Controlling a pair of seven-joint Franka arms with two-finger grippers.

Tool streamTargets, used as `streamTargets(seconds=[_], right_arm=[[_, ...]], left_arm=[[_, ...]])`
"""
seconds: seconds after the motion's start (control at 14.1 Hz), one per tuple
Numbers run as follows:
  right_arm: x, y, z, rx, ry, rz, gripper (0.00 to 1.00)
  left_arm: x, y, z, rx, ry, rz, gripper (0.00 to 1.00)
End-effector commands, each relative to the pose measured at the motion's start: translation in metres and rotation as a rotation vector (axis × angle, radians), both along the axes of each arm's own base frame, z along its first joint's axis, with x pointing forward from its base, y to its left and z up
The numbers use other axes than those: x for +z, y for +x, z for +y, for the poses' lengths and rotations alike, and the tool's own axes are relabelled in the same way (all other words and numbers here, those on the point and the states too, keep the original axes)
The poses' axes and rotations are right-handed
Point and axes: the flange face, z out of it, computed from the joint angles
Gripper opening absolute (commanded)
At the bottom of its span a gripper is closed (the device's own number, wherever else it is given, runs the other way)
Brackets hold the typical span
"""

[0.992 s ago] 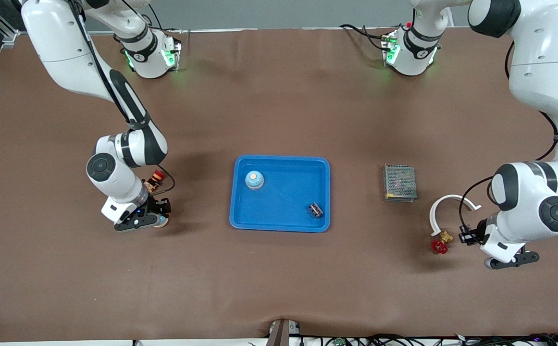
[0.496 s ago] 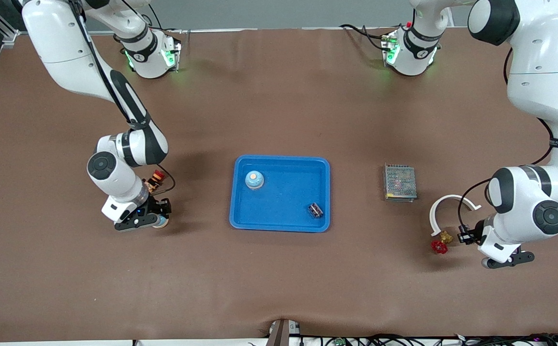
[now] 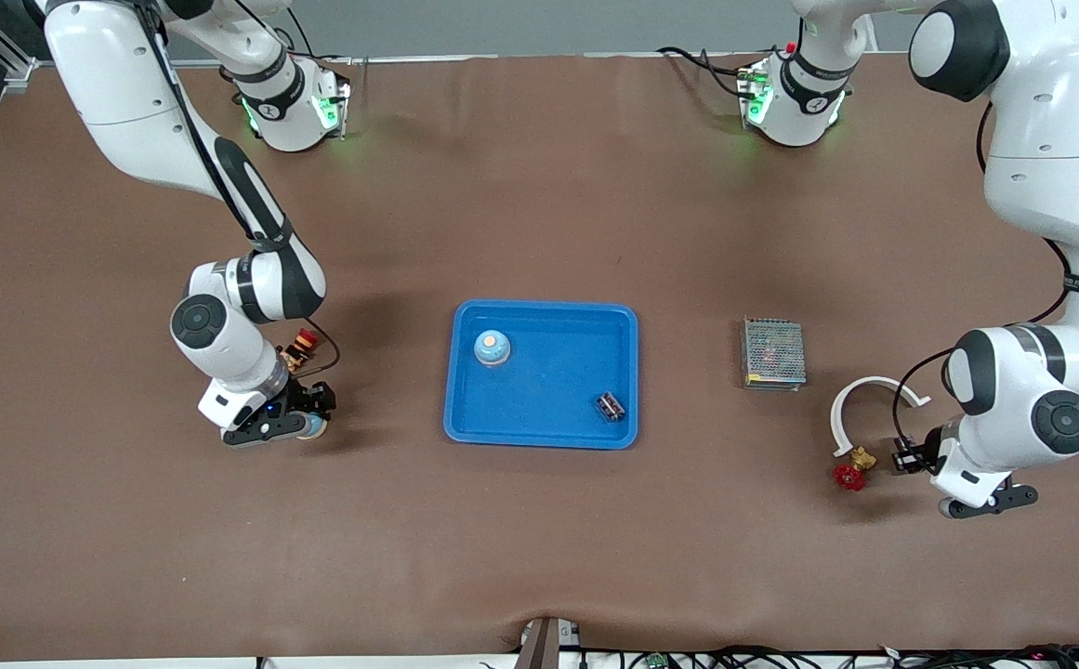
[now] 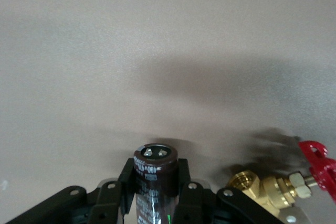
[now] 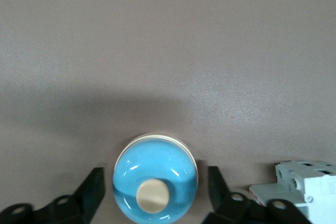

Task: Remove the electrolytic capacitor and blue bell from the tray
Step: 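Set the bell by the breaker while the left gripper sets the capacitor by the valve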

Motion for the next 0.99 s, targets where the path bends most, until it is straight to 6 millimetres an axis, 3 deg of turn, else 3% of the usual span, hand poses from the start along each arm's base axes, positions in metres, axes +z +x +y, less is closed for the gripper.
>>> streamTargets(seconds=[0.0,0.14,0.28,0.43,0.64,0.78,0.92], right_arm=[[0.010,0.006,0.000,-0.006,0.017,-0.013,1.00],[0.025,0.009,0.003,-0.011,0.014,0.025,1.00],[0.060,0.017,0.014,-0.076,0.004,0.128,1.00],[0.096,0.016,0.041,-0.145,0.011,0.192,1.00],[0.132,0.004,0.080,-0.378,0.079,0.194,1.00],[0.145,-0.003,0.097,-0.468,0.090,0.188,1.00],[0.148,-0.009,0.105,-0.452,0.066,0.207,1.00]], left_arm=[[-0.003,0.004,0.000,-0.027,0.011,-0.012,0.30],[-0.007,0.003,0.000,-0.029,0.010,-0.007,0.36],[-0.006,0.004,0.000,-0.027,0.010,-0.009,0.45],[-0.002,0.004,0.001,-0.029,0.014,-0.013,1.00],[0.034,0.006,0.000,-0.021,0.020,-0.017,1.00],[0.082,0.003,-0.005,-0.009,0.017,0.008,1.00],[0.135,-0.002,-0.020,0.001,0.013,0.009,1.00]])
